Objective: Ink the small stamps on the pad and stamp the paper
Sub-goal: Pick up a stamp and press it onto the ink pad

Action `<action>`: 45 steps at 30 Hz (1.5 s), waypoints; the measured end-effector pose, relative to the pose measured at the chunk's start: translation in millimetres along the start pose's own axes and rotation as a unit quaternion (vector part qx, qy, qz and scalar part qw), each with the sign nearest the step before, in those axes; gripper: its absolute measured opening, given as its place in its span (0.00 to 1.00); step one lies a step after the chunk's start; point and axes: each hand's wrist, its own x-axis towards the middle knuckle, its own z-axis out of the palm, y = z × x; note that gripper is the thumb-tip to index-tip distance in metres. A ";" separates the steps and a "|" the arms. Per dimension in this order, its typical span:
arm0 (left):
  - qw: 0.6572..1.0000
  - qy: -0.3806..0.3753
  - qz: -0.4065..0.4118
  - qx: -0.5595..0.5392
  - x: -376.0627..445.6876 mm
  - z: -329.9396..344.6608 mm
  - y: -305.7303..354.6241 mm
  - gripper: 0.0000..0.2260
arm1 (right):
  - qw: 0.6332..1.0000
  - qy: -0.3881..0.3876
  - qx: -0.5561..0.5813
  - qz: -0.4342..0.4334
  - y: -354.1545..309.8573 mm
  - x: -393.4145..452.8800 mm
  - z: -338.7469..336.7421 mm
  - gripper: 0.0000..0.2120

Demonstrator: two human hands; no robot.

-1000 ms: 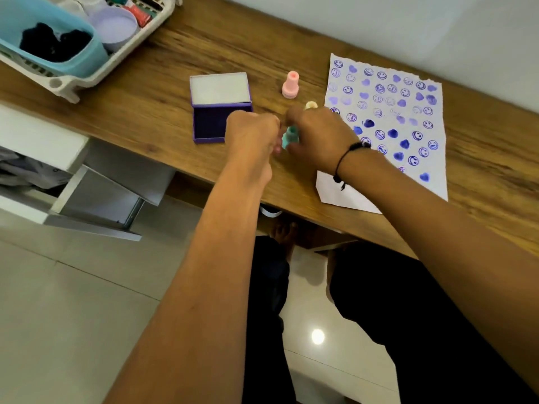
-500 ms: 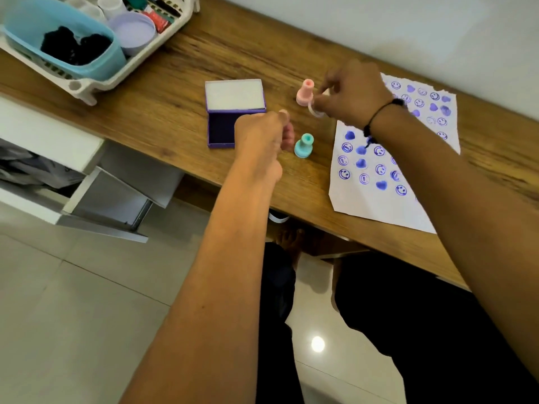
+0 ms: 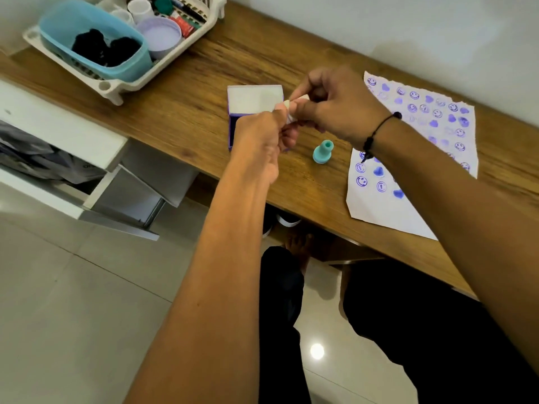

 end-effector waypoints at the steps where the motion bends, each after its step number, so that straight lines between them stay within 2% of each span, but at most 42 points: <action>1: 1.000 0.004 -0.001 0.002 2.0 -2.9 0.6 0.10 | 0.999 0.003 -0.030 -0.019 -0.7 2.4 3.1 0.06; 4: 1.000 0.011 -0.016 -0.006 8.7 -13.5 3.4 0.07 | 0.992 -0.001 -0.096 -0.088 -3.9 7.1 12.2 0.08; 8: 0.999 0.025 -0.018 -0.020 16.4 -30.9 5.3 0.12 | 0.972 0.016 -0.145 -0.183 -8.4 11.1 15.8 0.09; 11: 0.995 0.072 -0.009 -0.071 23.0 -40.6 10.0 0.11 | 0.974 0.002 -0.162 -0.159 -2.8 23.7 17.5 0.09; 14: 0.987 0.135 -0.016 -0.089 31.0 -45.4 10.5 0.11 | 0.951 -0.044 -0.275 -0.134 1.0 36.9 31.9 0.10; 19: 0.977 0.211 -0.014 0.017 40.2 -54.0 -2.6 0.09 | 0.919 -0.083 -0.364 -0.131 -4.3 39.0 56.5 0.10; 24: 0.976 0.197 -0.015 0.087 46.7 -56.1 -2.8 0.07 | 0.914 -0.059 -0.388 -0.100 -1.4 32.3 69.9 0.09; 26: 0.976 0.188 -0.007 0.111 44.7 -57.1 -3.5 0.06 | 0.898 -0.084 -0.414 -0.127 -2.1 35.8 69.2 0.10; 29: 0.977 0.180 0.014 0.111 41.9 -57.3 -5.3 0.08 | 0.886 -0.124 -0.419 -0.155 -4.5 43.7 63.6 0.11; 35: 0.977 0.179 0.028 0.114 42.3 -57.3 -6.7 0.09 | 0.890 -0.124 -0.414 -0.146 -4.5 47.2 66.5 0.10; 40: 0.978 0.171 0.024 0.116 42.6 -58.1 -4.6 0.08 | 0.877 -0.143 -0.430 -0.161 -7.1 51.6 62.4 0.11; 45: 0.978 0.172 0.021 0.119 42.2 -56.9 -5.7 0.06 | 0.886 -0.120 -0.424 -0.146 -1.5 48.2 64.1 0.12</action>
